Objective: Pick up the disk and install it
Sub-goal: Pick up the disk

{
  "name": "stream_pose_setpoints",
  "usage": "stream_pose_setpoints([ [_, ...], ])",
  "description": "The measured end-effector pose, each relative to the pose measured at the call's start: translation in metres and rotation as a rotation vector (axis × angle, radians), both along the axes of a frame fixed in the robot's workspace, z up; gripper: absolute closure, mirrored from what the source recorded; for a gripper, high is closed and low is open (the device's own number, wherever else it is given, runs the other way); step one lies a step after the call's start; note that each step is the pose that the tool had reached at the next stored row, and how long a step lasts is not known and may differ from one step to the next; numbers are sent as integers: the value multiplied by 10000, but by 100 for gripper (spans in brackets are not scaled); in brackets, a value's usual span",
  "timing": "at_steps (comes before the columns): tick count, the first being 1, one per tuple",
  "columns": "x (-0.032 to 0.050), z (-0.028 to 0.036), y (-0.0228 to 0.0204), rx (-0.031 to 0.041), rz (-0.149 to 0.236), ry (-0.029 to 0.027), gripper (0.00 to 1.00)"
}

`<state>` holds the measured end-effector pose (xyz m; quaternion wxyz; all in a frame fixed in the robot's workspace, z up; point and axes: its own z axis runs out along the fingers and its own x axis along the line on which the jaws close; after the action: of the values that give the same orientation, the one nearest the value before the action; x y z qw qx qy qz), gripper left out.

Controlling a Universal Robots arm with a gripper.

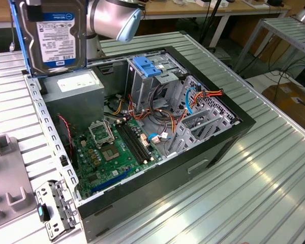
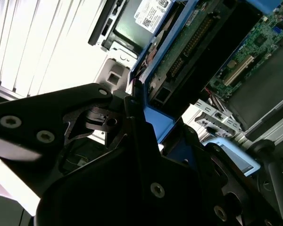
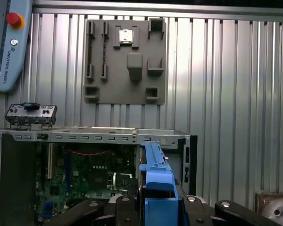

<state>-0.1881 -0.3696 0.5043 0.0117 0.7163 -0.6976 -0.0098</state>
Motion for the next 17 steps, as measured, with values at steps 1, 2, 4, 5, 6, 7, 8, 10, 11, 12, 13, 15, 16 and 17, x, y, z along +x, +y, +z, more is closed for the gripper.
stream_pose_setpoints([
  [1,45,0,0,0,-1,7,63],
  [2,95,0,0,0,0,16,63],
  [4,196,-1,0,1,-1,31,63],
  [5,276,0,0,0,0,43,63],
  [6,363,0,0,-1,-1,56,63],
  [7,411,-1,0,0,0,61,63],
  [8,433,-1,-1,-1,1,64,63],
  [10,443,-3,-34,3,0,61,63],
  [11,444,-3,-60,3,0,63,63],
  [12,444,-3,-95,4,-1,63,63],
  [13,444,-7,-134,7,1,53,63],
  [15,444,-14,-162,6,4,-9,63],
  [16,444,-17,-170,6,4,-62,63],
  [17,443,-21,-175,6,2,-129,63],
])
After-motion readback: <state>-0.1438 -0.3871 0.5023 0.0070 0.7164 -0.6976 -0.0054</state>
